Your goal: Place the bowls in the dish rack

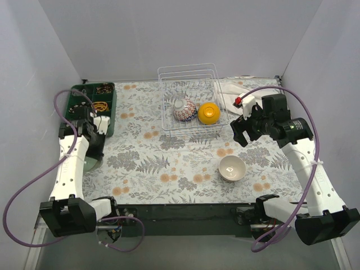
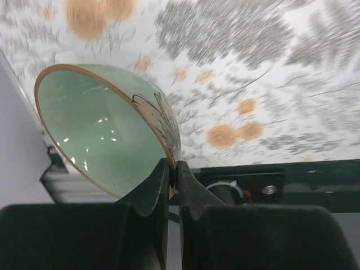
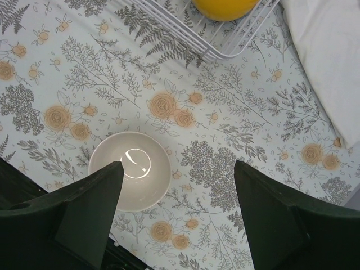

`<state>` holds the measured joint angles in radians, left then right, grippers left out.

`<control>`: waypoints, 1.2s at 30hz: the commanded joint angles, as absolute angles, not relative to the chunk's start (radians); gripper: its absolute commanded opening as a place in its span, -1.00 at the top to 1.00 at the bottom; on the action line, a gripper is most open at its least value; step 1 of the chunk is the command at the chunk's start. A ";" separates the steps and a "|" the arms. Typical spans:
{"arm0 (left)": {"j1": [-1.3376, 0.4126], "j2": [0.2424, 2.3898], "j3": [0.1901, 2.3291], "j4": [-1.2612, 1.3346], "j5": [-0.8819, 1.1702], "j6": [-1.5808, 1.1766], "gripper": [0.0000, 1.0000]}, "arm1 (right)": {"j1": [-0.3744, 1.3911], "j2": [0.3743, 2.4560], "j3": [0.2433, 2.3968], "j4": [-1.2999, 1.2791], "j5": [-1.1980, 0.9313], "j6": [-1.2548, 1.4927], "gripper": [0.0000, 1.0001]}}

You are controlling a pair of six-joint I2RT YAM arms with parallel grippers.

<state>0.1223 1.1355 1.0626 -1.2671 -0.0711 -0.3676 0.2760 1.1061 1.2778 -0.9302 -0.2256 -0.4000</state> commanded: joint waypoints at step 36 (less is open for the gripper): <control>-0.319 1.982 1.597 0.370 1.450 -1.496 1.00 | 0.087 1.716 1.698 -0.747 -1.009 -0.217 -0.83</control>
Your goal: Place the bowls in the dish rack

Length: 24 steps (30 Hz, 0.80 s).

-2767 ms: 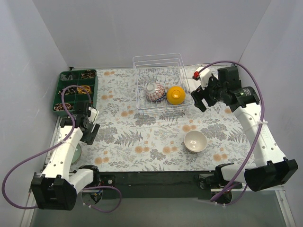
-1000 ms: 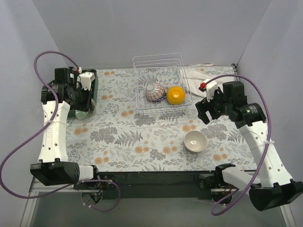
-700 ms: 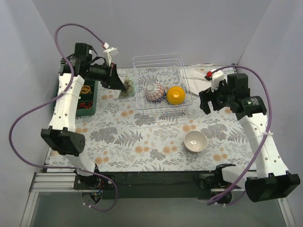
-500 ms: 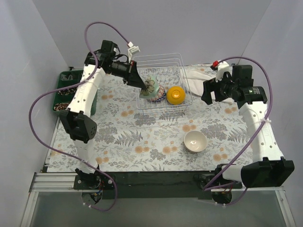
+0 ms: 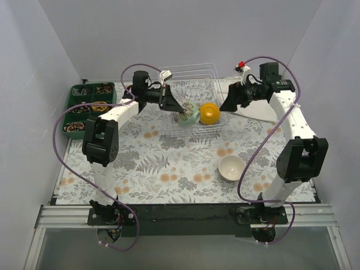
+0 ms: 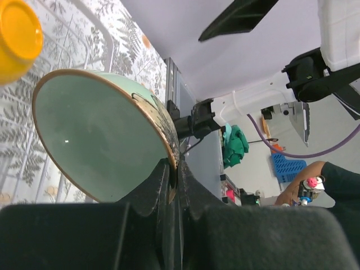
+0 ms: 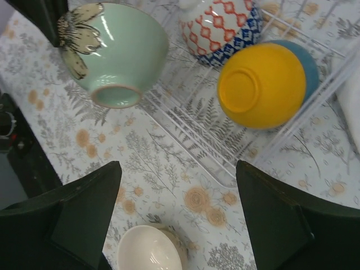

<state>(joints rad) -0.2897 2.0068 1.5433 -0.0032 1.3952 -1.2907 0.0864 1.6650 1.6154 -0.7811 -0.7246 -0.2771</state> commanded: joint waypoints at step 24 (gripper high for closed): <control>-0.327 2.209 1.894 0.245 1.407 -1.443 1.00 | 0.129 1.977 1.615 -0.198 -1.232 0.525 -0.86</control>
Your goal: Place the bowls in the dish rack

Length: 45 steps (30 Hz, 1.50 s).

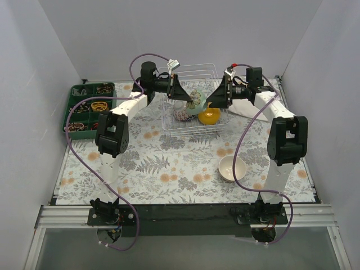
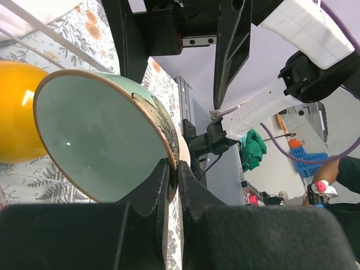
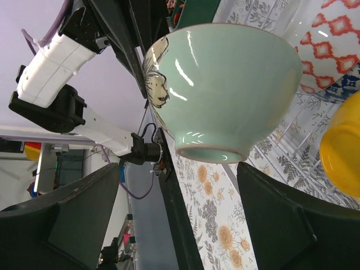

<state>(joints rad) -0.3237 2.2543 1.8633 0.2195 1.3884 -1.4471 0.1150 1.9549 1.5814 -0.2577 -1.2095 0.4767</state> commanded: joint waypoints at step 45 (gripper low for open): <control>-0.298 2.076 1.609 0.313 1.401 -1.493 0.45 | 0.261 2.059 1.719 -0.213 -1.230 0.465 0.14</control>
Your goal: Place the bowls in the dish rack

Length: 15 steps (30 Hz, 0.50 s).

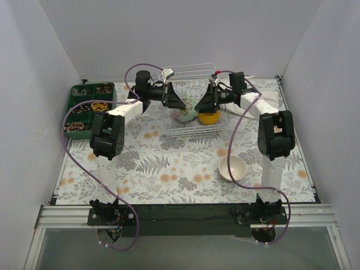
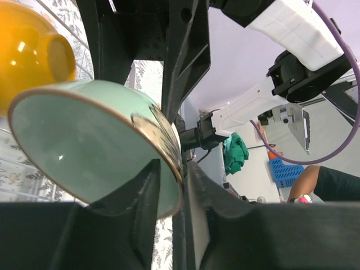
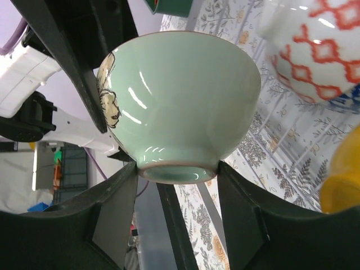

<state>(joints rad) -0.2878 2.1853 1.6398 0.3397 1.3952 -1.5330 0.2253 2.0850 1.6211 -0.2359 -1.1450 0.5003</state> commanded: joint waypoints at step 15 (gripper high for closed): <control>-0.192 2.077 1.759 -0.170 1.272 -1.065 0.09 | 0.249 2.068 1.735 -0.439 -1.124 0.262 0.19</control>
<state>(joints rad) -0.2161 2.1540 1.6943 -0.0303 1.3281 -1.2129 0.2573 2.0850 1.6814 -0.3794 -1.0885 0.3374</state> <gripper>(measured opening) 0.437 0.623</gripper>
